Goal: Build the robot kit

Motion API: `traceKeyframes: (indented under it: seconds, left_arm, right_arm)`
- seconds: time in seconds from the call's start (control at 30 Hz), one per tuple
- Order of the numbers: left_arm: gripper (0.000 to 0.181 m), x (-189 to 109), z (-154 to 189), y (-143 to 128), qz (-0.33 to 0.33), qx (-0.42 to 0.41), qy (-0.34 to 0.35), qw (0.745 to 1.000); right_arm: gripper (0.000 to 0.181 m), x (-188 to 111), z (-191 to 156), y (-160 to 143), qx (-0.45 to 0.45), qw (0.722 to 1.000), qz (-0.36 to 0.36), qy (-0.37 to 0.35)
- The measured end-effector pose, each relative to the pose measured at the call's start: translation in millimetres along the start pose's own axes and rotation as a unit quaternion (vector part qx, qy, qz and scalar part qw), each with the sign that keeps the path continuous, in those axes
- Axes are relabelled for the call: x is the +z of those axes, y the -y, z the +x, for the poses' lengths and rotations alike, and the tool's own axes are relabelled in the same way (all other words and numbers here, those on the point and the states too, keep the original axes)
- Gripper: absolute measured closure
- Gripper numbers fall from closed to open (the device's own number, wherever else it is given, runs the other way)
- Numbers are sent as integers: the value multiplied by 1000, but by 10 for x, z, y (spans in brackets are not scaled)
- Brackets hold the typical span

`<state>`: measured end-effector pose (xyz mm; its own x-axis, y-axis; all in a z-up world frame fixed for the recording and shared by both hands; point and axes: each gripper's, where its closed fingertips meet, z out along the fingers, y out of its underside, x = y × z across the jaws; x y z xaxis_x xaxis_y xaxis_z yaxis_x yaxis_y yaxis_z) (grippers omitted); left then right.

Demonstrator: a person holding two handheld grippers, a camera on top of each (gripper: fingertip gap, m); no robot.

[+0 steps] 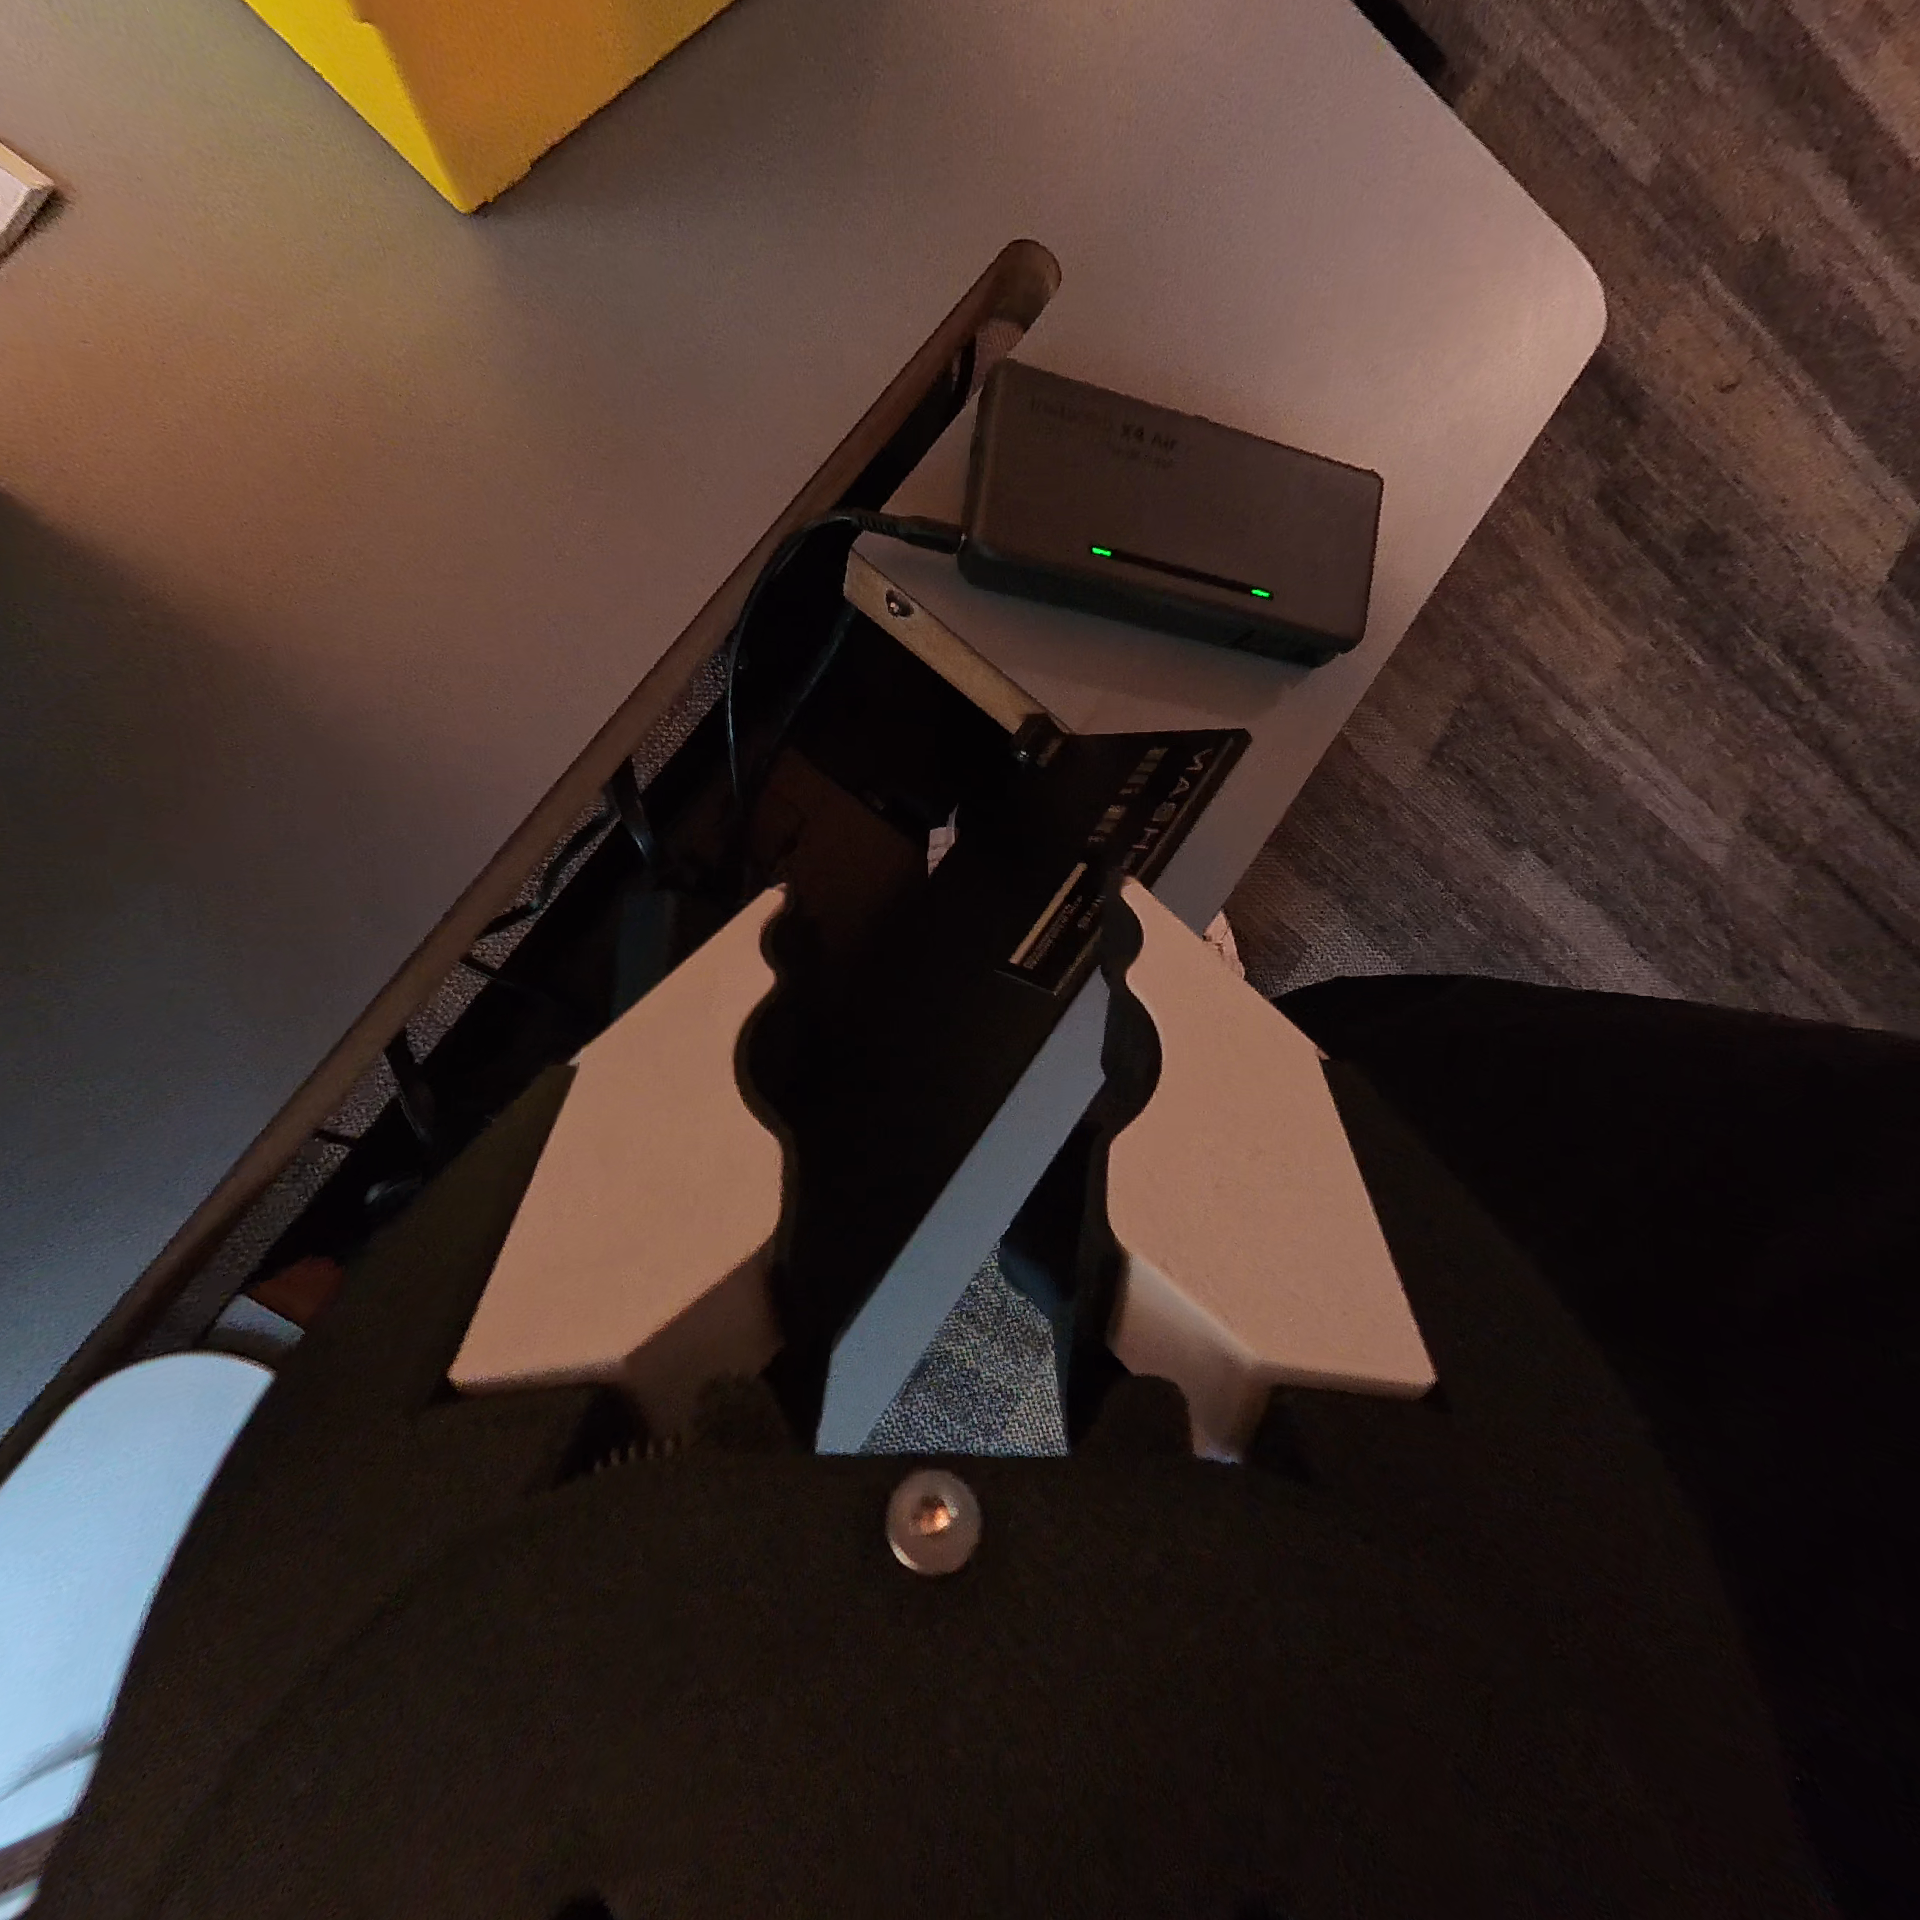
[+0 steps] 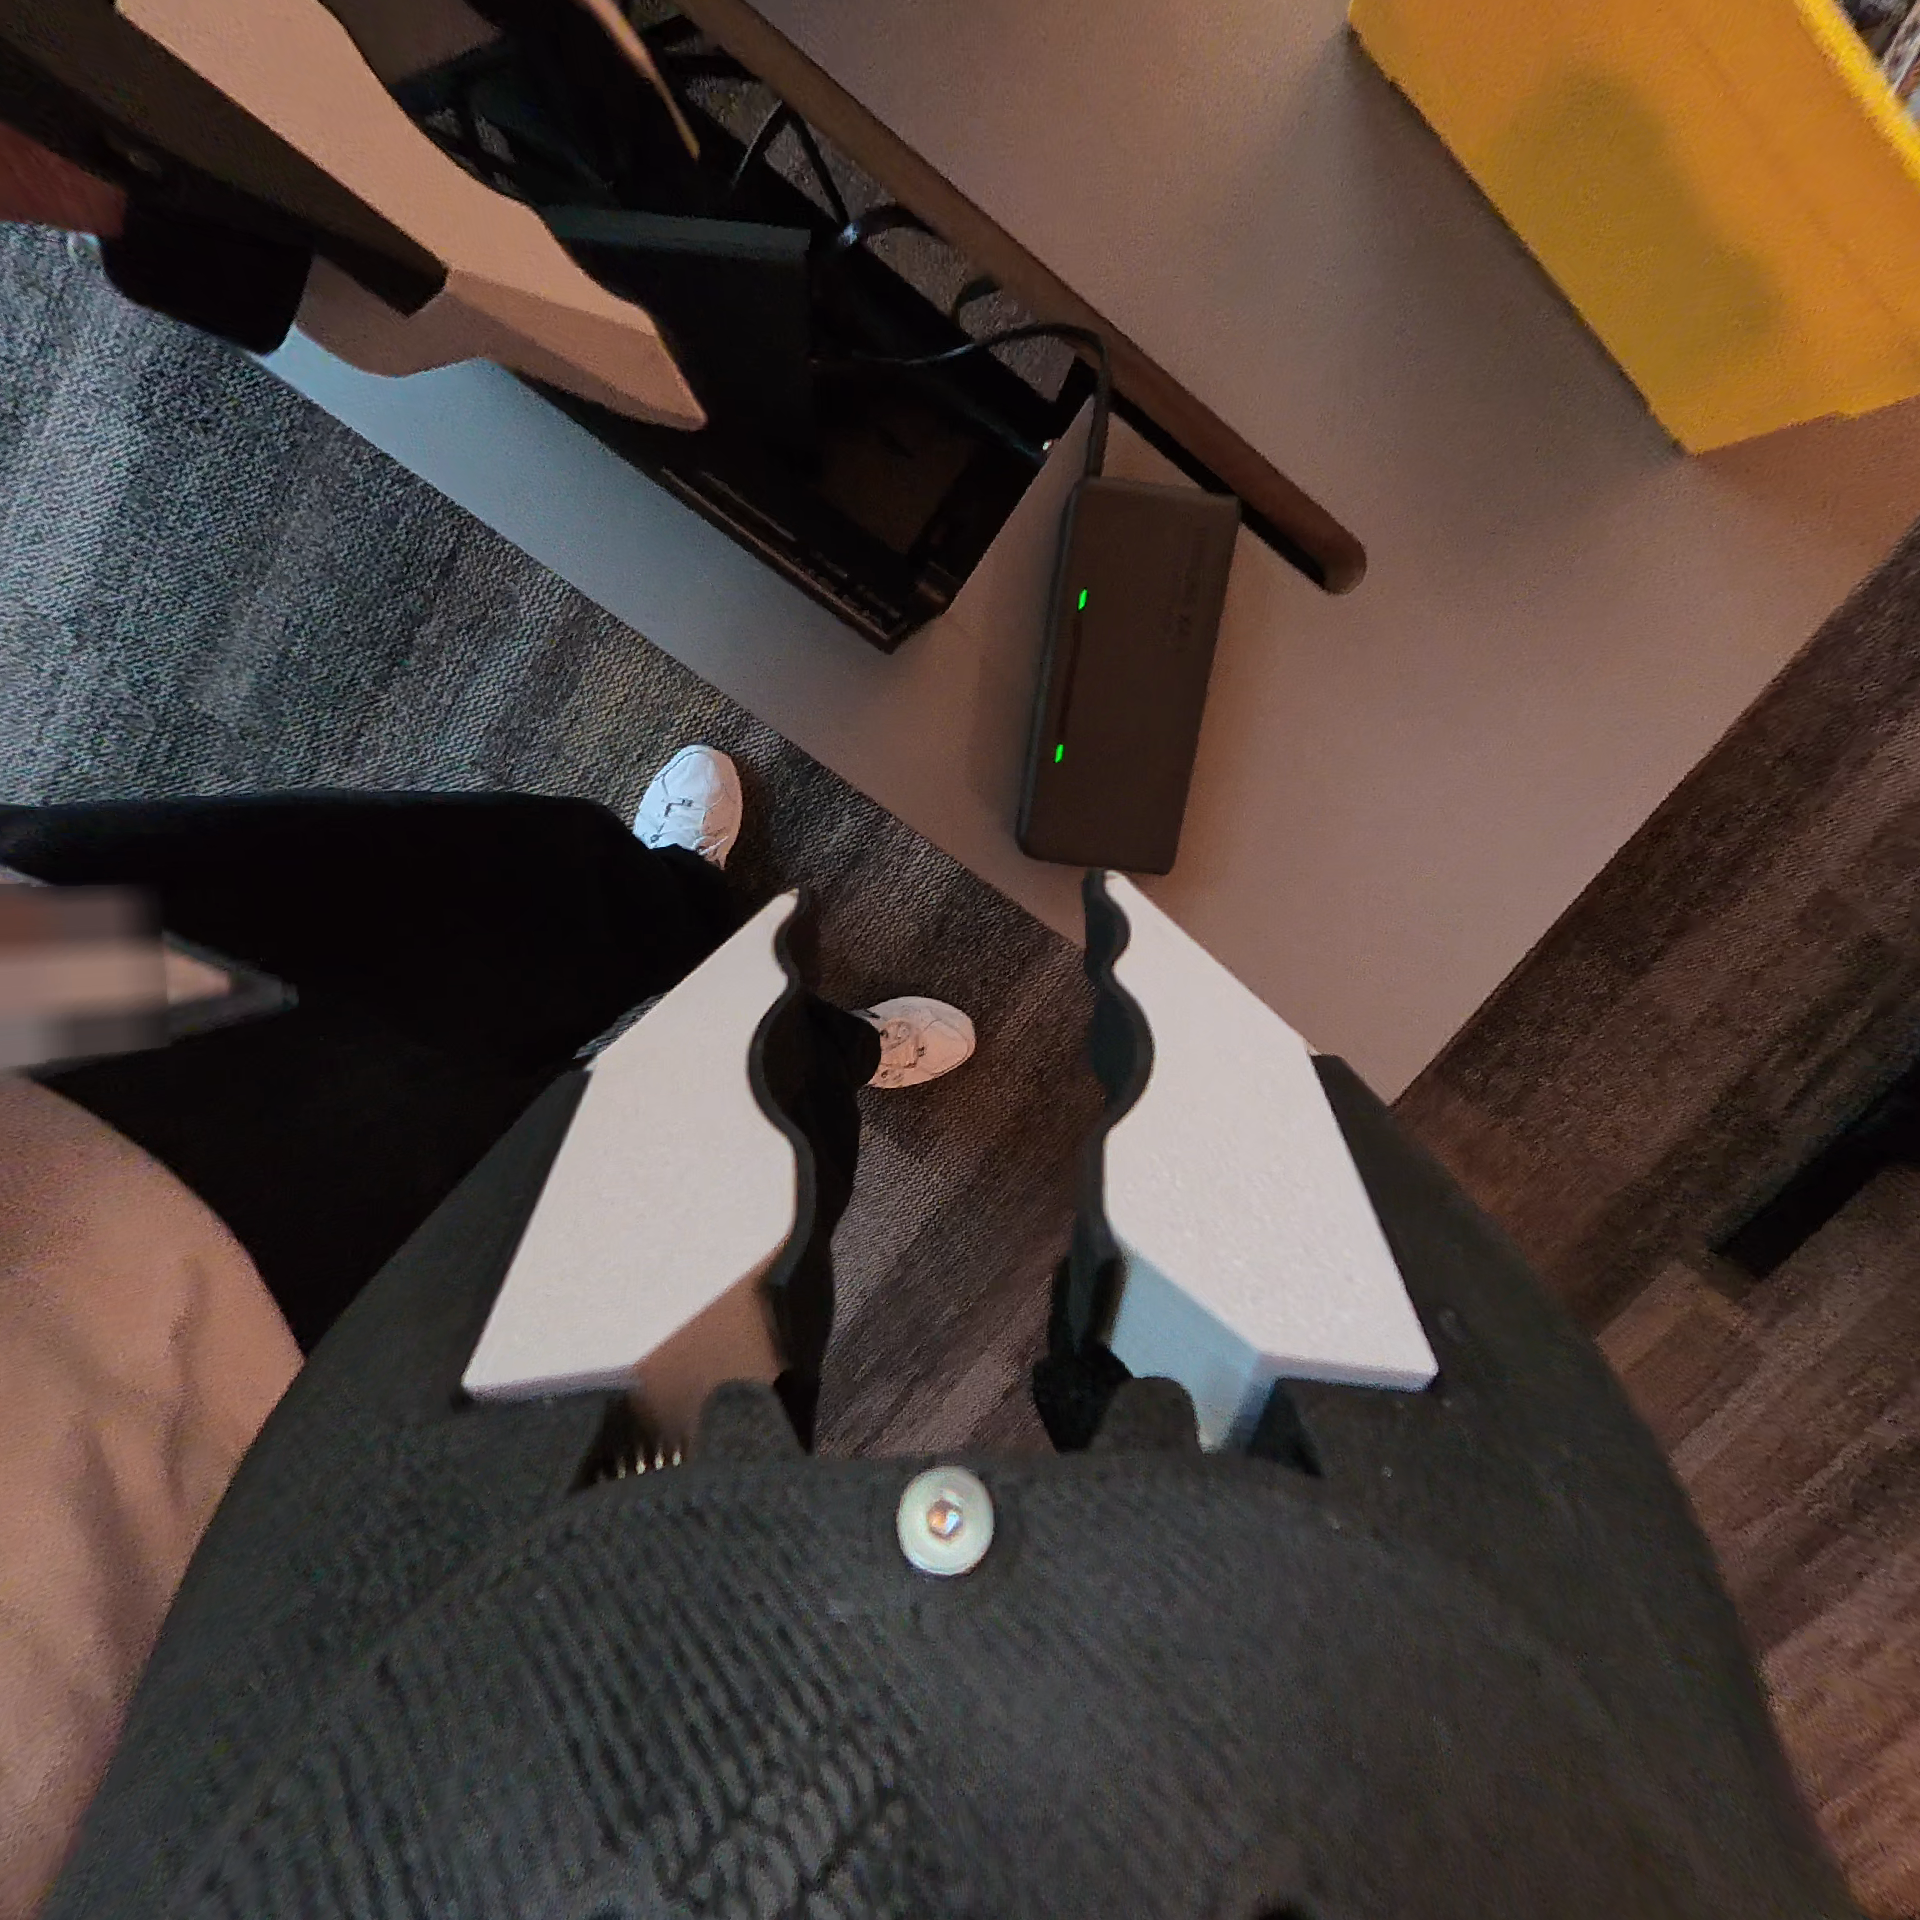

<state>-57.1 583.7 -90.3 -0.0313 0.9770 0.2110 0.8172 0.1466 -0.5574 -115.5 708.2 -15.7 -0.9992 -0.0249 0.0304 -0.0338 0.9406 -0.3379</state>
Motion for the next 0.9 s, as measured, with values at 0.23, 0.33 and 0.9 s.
traceKeyframes:
  seconds: [0.23, 0.33, 0.9]
  left_arm:
    - [135, -215, 167, -116, 20, 11, -14, 1000]
    - [138, -314, 256, -175, 26, 15, -16, 999]
    - [146, -630, 402, -281, 52, 5, -7, 999]
  right_arm:
    - [148, -176, 140, 270, -28, 996, 73, -32]
    - [169, -410, 269, 448, -57, 986, 143, -72]
    - [180, -1935, 1017, 827, 47, 880, 450, -143]
